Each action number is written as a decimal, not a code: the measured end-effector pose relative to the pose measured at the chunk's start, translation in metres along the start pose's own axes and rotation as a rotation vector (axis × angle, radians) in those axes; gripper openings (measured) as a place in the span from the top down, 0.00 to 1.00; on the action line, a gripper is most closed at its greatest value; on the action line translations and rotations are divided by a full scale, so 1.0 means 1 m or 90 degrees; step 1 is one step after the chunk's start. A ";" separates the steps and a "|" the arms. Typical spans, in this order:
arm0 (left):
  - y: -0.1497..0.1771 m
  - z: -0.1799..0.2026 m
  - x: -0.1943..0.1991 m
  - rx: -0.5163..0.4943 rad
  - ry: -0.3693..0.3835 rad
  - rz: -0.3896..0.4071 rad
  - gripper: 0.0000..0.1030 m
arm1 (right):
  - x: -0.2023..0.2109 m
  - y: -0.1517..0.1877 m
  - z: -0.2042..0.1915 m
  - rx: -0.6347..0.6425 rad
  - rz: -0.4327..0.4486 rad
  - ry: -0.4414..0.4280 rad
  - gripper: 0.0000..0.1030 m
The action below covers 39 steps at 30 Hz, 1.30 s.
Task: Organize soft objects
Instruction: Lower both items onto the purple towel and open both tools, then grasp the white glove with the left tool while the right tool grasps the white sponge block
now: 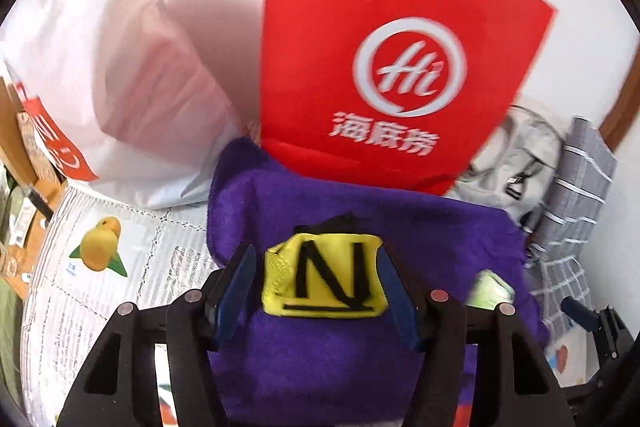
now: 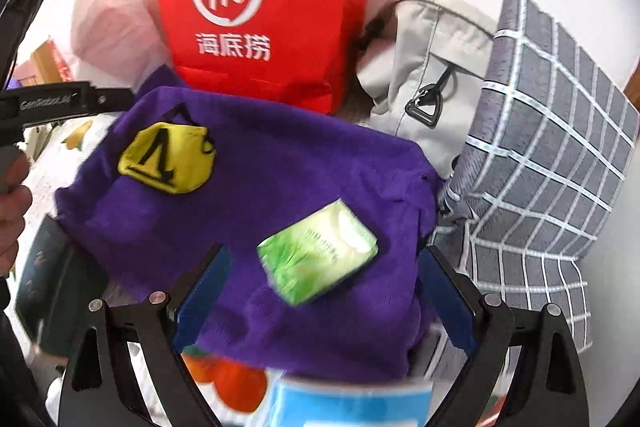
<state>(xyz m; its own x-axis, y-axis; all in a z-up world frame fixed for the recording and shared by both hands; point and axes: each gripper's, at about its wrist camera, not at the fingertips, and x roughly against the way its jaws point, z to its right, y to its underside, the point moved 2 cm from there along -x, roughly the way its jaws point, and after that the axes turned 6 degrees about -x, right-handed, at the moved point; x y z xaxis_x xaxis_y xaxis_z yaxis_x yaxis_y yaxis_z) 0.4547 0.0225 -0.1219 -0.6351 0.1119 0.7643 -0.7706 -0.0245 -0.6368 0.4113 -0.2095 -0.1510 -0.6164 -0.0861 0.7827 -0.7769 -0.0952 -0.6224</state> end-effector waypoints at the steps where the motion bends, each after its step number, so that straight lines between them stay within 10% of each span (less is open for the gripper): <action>1: 0.003 0.003 0.008 -0.003 0.011 0.003 0.41 | 0.011 0.005 0.001 -0.015 0.004 -0.014 0.09; 12: 0.073 0.020 0.102 -0.024 0.039 -0.018 0.42 | 0.105 0.070 0.009 -0.148 0.043 -0.144 0.09; 31: 0.220 -0.019 0.165 0.031 0.003 -0.026 0.41 | 0.154 0.209 -0.086 -0.018 0.058 -0.156 0.09; 39: 0.254 -0.033 0.161 0.061 0.006 -0.055 0.41 | 0.118 0.225 -0.121 0.059 0.052 -0.074 0.17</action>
<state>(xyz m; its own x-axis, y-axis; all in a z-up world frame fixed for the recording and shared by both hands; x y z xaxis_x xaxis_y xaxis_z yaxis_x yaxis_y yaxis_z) 0.1581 0.0669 -0.1640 -0.5657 0.1265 0.8148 -0.8244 -0.1088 -0.5555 0.1487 -0.1205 -0.1979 -0.6541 -0.2113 0.7263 -0.7061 -0.1738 -0.6864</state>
